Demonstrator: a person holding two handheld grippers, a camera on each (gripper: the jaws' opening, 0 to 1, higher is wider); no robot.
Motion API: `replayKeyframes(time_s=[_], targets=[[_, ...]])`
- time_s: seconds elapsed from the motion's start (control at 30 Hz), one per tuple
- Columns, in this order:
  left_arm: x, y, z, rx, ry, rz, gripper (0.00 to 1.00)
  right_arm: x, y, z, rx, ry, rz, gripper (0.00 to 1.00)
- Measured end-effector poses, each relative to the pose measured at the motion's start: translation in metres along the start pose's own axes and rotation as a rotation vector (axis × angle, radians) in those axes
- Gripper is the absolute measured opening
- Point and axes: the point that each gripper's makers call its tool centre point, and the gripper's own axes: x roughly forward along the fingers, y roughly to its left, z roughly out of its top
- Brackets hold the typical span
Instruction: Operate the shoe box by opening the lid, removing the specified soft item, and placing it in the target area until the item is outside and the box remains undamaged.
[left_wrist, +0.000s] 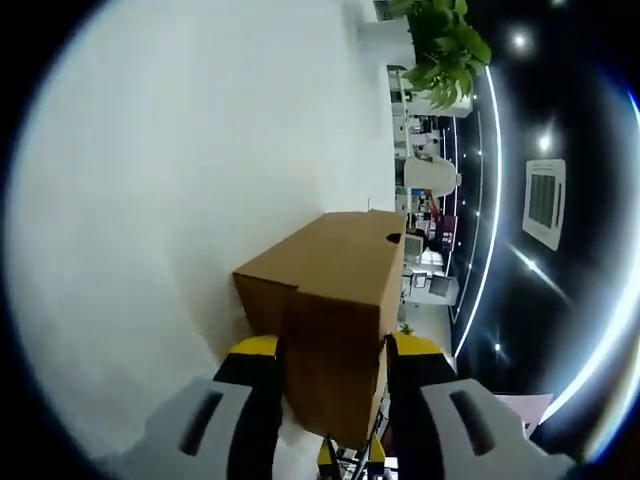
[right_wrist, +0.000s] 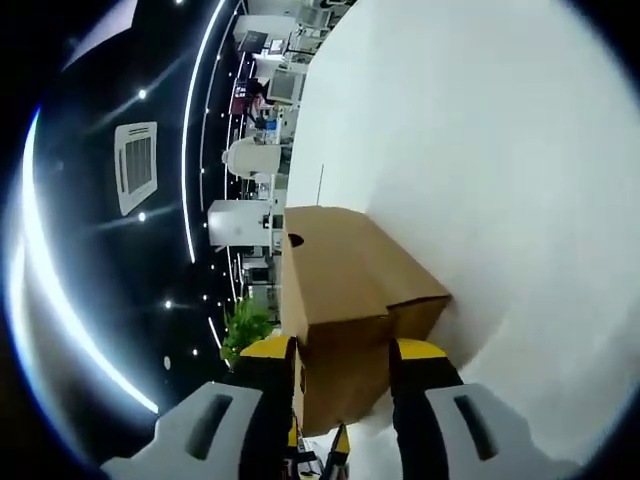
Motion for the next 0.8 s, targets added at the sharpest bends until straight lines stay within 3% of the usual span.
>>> replayKeyframes(time_s=[0.43,0.57,0.8], targets=[[-0.002,-0.003,-0.003,-0.03,0.014,0.009,0.33,-0.002,0.003,-0.003,0.047,0.006,-0.001,0.28],[-0.003,-0.01,-0.011,0.006,0.004,0.037,0.31,-0.003,0.004,-0.003,0.052,-0.013,-0.012,0.28],[-0.003,-0.004,-0.007,0.017,0.018,0.038,0.3,-0.004,0.006,-0.002,0.063,-0.015,-0.018,0.27]])
